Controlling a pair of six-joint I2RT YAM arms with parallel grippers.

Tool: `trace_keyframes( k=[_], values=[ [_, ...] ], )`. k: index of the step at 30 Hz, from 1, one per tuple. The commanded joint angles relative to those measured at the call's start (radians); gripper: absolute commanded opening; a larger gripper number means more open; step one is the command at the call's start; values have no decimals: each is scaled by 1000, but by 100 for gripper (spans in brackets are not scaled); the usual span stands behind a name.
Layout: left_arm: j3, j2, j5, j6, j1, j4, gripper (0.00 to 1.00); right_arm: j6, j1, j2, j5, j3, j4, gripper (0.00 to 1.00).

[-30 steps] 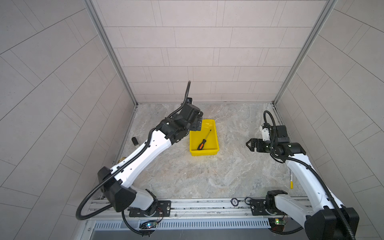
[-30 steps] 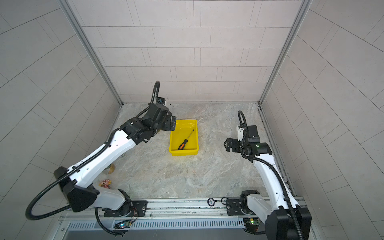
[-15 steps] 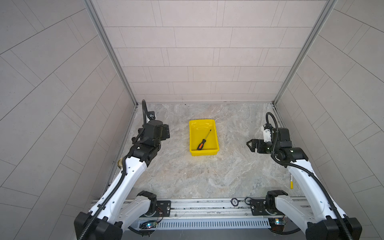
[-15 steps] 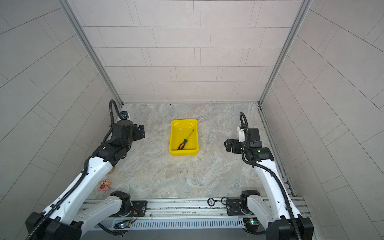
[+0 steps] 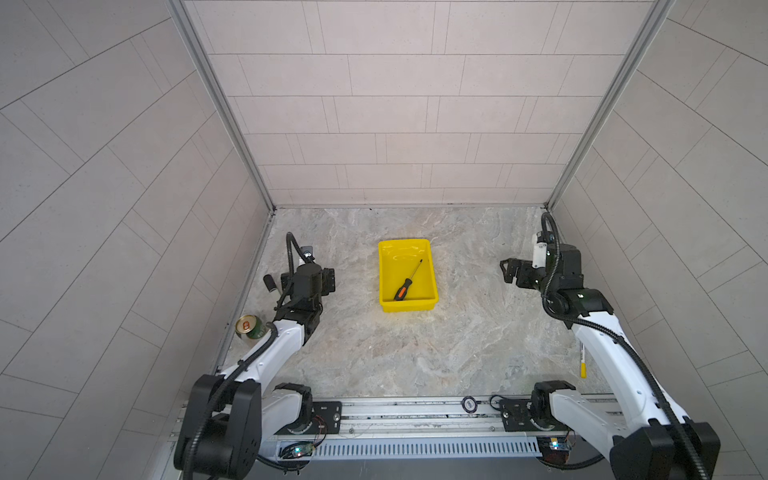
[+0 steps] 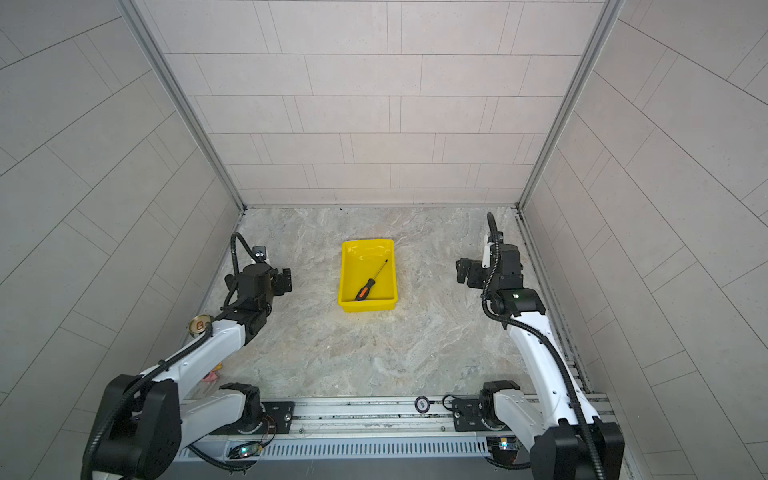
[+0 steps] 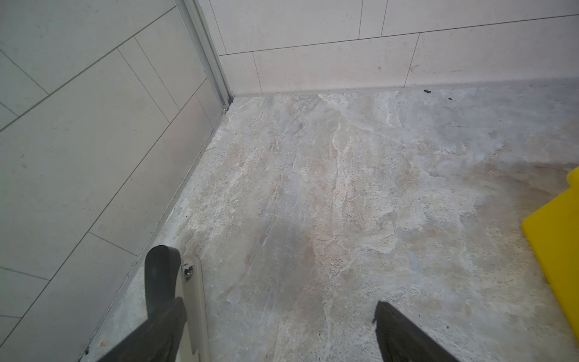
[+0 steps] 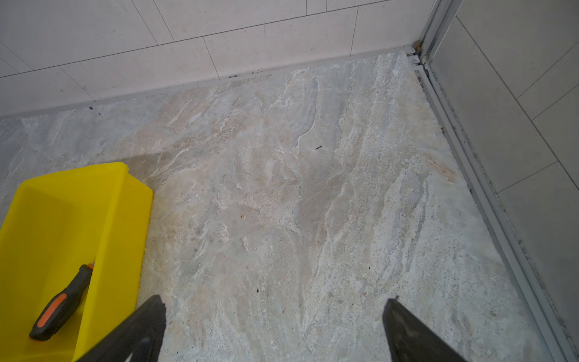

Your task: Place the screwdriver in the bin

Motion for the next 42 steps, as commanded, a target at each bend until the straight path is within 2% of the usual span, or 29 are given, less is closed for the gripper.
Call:
trace_keyframes(
  k=[1, 4, 6, 11, 16, 22, 26, 29, 30, 37, 40, 42],
  values=[
    [-22, 51, 89, 52, 21, 155, 100, -57, 8, 81, -25, -4, 152, 100],
    [-38, 107, 153, 69, 41, 228, 100, -129, 12, 170, 0, -6, 218, 100],
    [-36, 135, 195, 57, 60, 246, 100, -127, 14, 207, 45, -31, 273, 100],
    [-13, 234, 283, 36, 91, 291, 100, -167, 14, 245, 175, -205, 558, 100],
    [36, 325, 318, 49, 98, 280, 100, -166, 13, 306, 237, -349, 809, 100],
    [31, 329, 317, 46, 100, 293, 100, -160, 13, 337, 283, -387, 933, 100],
    [35, 334, 313, 46, 100, 287, 100, -160, 11, 406, 275, -402, 1008, 100],
    [45, 346, 222, 8, 100, 282, 100, -184, 17, 476, 267, -441, 1140, 100],
    [44, 350, 206, 0, 100, 286, 100, -171, 22, 462, 284, -428, 1097, 100],
    [42, 352, 197, -1, 100, 287, 100, -162, 23, 469, 295, -427, 1104, 100],
    [-6, 361, 162, -14, 99, 379, 100, -160, 23, 468, 297, -426, 1093, 100],
    [-8, 358, 163, -11, 99, 375, 100, -162, 23, 468, 299, -423, 1093, 100]
  ],
)
